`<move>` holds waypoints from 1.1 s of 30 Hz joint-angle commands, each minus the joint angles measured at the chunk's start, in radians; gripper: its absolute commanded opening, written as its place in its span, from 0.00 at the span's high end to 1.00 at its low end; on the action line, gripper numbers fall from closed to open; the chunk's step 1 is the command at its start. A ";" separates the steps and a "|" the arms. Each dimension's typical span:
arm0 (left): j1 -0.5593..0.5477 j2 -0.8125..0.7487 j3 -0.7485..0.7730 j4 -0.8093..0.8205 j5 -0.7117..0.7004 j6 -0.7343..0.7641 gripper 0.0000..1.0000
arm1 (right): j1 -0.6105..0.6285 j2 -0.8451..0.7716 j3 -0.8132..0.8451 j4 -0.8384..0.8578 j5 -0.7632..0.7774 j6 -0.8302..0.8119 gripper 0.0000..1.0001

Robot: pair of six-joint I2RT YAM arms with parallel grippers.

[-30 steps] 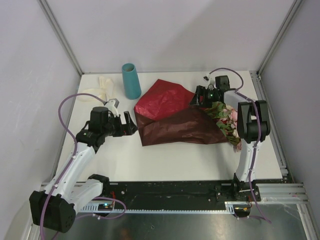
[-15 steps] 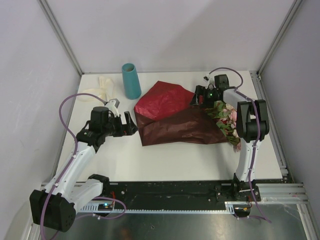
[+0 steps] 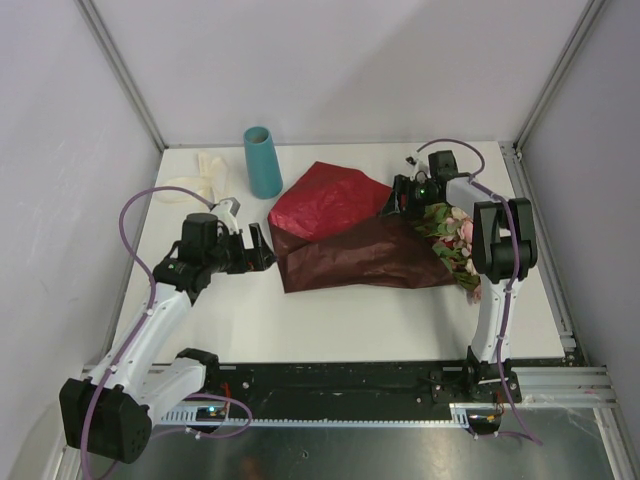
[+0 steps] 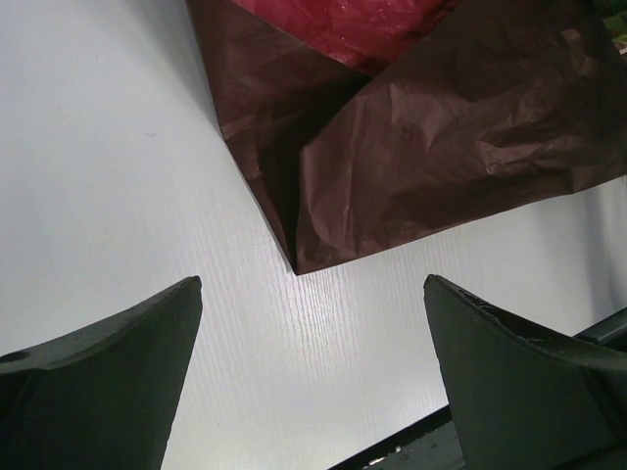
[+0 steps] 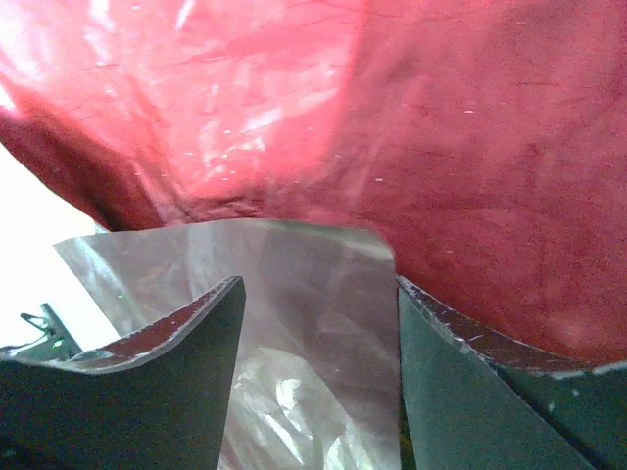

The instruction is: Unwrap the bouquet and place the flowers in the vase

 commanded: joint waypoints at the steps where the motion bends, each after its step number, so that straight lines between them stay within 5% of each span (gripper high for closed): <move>1: -0.004 -0.004 0.007 0.015 0.009 -0.004 0.00 | -0.001 0.000 0.046 0.030 -0.156 0.002 0.40; 14: -0.004 0.001 0.008 0.015 0.011 -0.004 0.00 | 0.001 -0.136 -0.006 0.015 -0.187 -0.009 0.83; 25: -0.003 -0.008 0.010 0.014 0.002 -0.004 0.00 | 0.112 -0.490 -0.305 -0.037 -0.066 0.000 0.83; 33: -0.003 -0.019 0.006 0.014 0.004 -0.007 0.00 | 0.267 -0.835 -0.568 -0.104 0.065 0.096 0.65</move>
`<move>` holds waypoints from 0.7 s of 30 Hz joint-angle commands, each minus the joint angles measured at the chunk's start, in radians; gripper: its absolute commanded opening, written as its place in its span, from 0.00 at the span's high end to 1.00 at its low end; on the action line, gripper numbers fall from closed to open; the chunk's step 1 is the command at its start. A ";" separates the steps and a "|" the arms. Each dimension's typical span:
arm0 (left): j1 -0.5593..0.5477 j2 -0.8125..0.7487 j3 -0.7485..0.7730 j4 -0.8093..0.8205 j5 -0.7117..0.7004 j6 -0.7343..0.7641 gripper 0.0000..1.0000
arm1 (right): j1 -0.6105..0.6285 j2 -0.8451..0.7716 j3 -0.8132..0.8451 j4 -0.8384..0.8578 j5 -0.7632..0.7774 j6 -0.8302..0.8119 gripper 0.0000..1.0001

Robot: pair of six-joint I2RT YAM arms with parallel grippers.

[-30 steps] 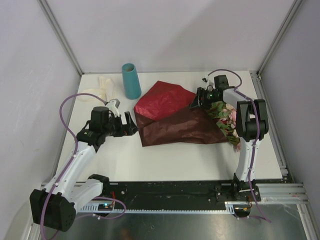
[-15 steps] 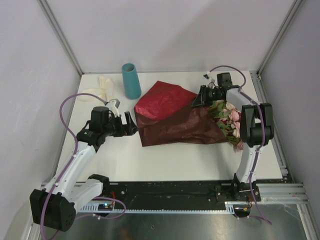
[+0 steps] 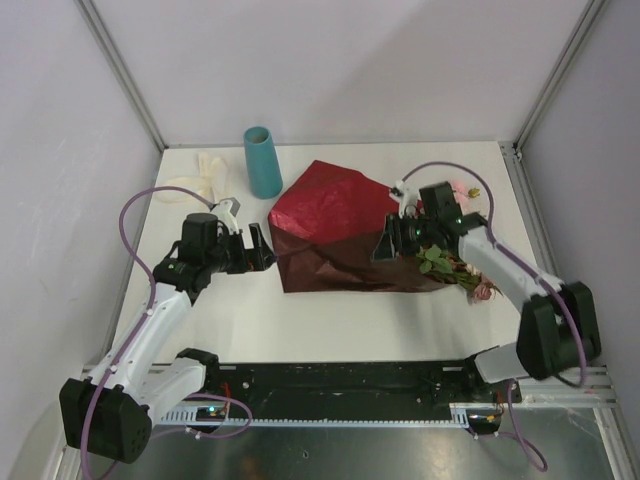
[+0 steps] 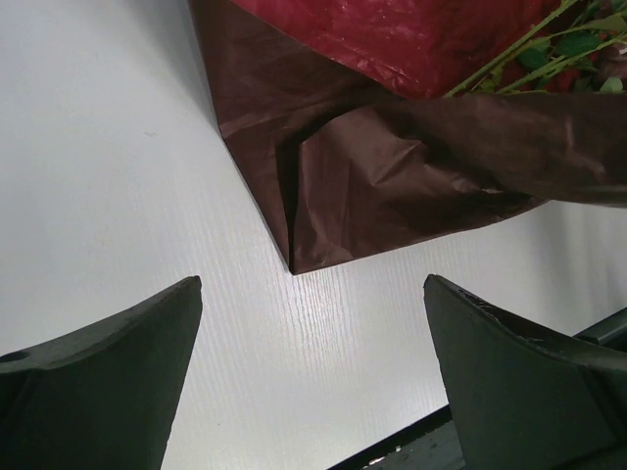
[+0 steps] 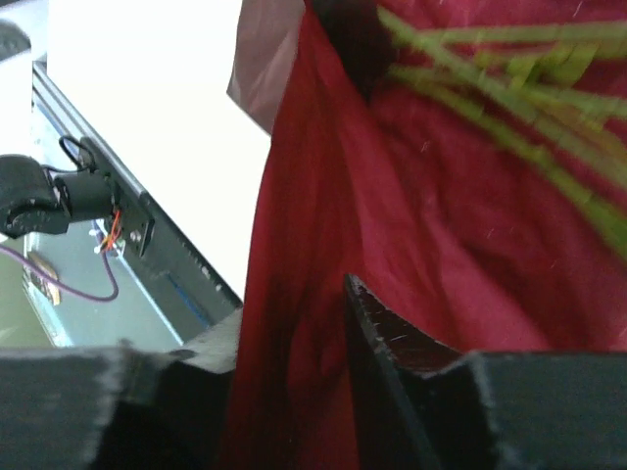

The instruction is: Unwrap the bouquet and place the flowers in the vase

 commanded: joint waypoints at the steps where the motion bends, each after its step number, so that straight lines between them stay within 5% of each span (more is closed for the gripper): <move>1: -0.003 -0.020 0.005 0.014 0.004 -0.007 0.00 | 0.067 -0.222 -0.118 -0.057 0.100 0.087 0.62; 8: -0.004 -0.010 0.004 0.014 0.026 -0.011 0.00 | 0.154 -0.490 -0.260 -0.118 0.145 0.213 0.36; 17: -0.003 -0.010 0.000 0.013 0.018 -0.010 0.00 | 0.147 -0.725 -0.196 -0.084 0.135 0.380 0.30; 21: -0.003 -0.005 0.001 0.014 0.023 -0.010 0.00 | 0.142 -0.717 -0.163 -0.006 0.258 0.420 0.32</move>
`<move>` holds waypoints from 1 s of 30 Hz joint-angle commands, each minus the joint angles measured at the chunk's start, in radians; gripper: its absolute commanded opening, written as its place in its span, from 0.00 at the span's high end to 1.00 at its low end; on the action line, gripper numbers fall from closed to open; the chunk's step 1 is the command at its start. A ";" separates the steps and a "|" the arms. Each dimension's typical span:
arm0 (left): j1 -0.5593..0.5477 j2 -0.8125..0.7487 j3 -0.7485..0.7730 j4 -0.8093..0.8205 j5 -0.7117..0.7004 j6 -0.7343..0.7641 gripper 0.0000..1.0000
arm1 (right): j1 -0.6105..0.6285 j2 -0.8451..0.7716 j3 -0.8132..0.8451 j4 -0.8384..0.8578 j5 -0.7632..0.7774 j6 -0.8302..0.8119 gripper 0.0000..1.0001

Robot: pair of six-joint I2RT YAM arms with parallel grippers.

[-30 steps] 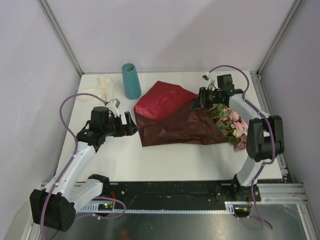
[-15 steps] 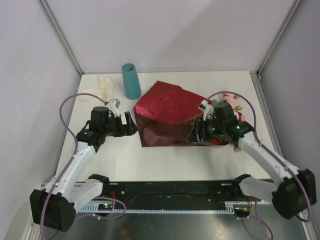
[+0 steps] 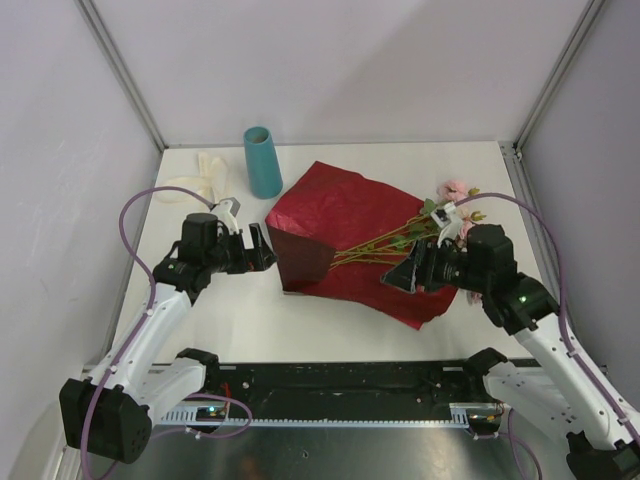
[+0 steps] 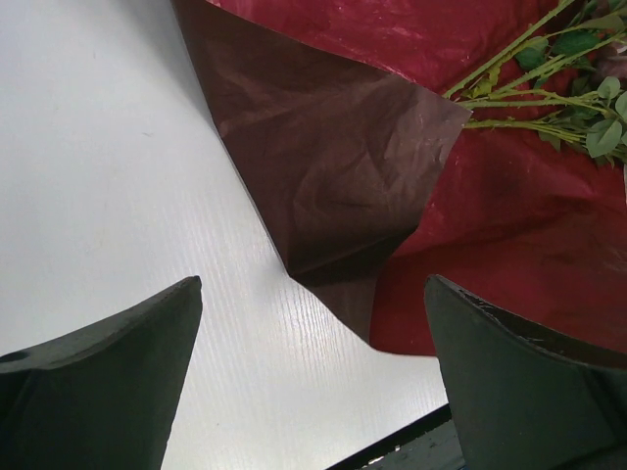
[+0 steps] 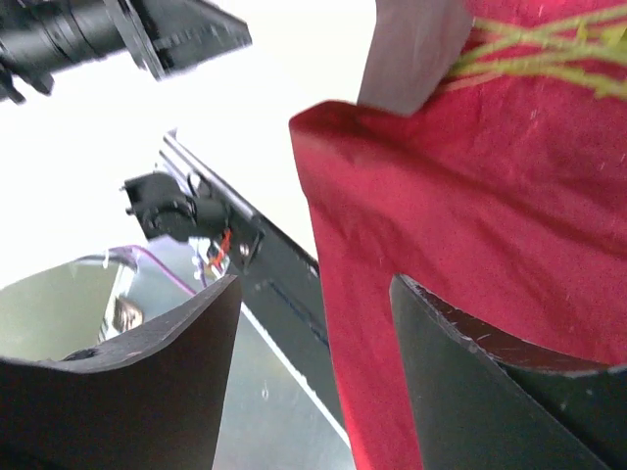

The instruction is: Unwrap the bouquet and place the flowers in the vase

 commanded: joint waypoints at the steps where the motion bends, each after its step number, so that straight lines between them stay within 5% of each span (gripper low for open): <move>1: -0.003 -0.004 0.001 0.014 0.020 -0.009 0.00 | -0.008 0.026 0.062 0.123 0.137 0.084 0.34; 12: -0.003 -0.002 0.002 0.014 0.009 -0.006 0.00 | 0.099 0.440 0.049 0.291 0.228 0.113 0.44; 30: -0.009 -0.098 0.095 -0.003 0.003 -0.088 0.00 | 0.397 1.065 0.066 0.935 0.193 0.305 0.48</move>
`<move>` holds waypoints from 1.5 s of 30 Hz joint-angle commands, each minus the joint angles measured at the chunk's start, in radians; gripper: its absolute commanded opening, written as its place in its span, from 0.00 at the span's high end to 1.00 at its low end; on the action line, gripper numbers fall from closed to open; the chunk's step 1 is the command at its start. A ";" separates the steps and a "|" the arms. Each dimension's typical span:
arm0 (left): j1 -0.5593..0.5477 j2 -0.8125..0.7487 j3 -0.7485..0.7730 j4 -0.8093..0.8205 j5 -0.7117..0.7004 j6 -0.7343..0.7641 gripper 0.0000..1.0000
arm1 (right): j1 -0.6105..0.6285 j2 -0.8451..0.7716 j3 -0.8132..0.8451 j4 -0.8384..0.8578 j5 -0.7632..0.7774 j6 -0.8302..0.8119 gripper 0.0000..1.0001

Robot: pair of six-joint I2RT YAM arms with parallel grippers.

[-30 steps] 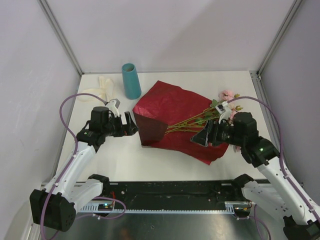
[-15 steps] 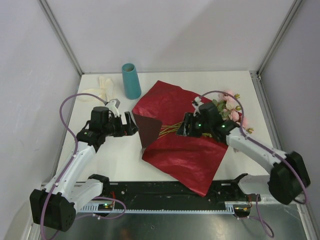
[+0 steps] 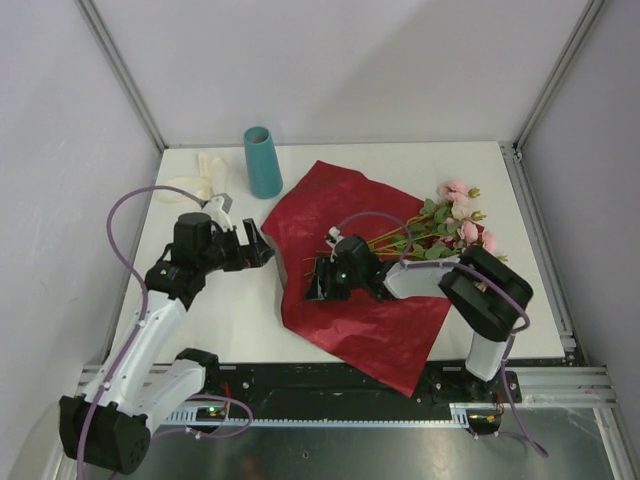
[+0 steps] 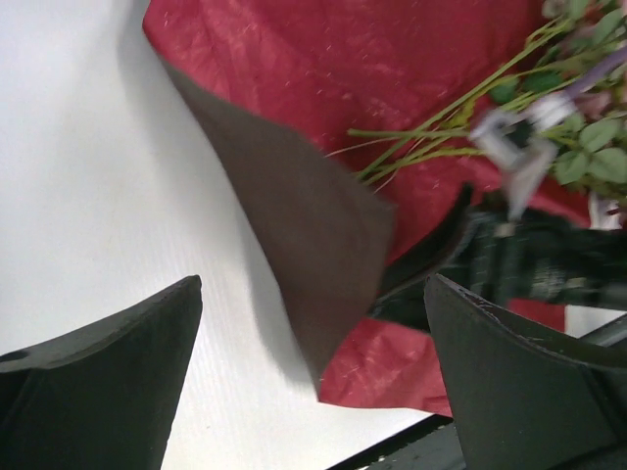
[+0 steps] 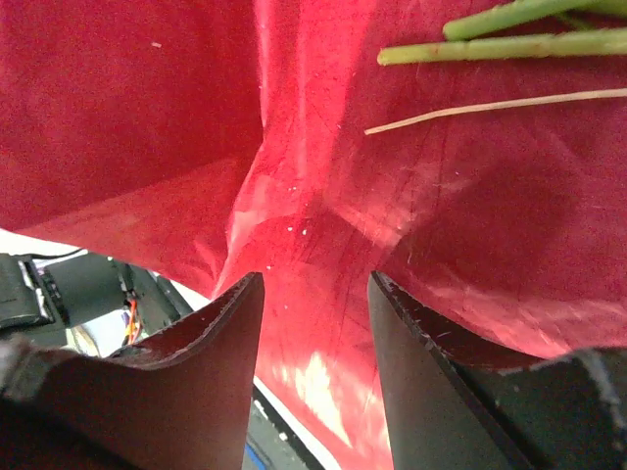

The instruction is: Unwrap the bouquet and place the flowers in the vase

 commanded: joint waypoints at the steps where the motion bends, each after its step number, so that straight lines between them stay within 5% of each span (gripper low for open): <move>1: -0.008 -0.045 0.090 0.014 0.057 -0.069 0.00 | 0.042 0.081 0.040 0.188 -0.004 0.061 0.48; 15: -0.017 0.030 0.116 0.013 0.049 -0.127 0.13 | 0.161 0.191 0.158 0.097 0.093 0.055 0.49; 18: -0.005 0.104 0.066 0.013 0.010 -0.209 0.22 | 0.163 0.138 0.149 0.050 0.123 0.049 0.49; 25: 0.022 0.176 -0.012 0.013 -0.081 -0.296 0.26 | 0.158 -0.063 0.064 -0.054 0.265 0.076 0.49; 32: 0.135 0.102 -0.174 0.033 -0.212 -0.450 0.26 | 0.143 -0.259 0.034 -0.307 0.612 0.217 0.48; 45: 0.153 0.028 -0.136 0.040 -0.170 -0.289 0.23 | 0.018 -0.554 -0.124 -0.405 0.857 0.376 0.49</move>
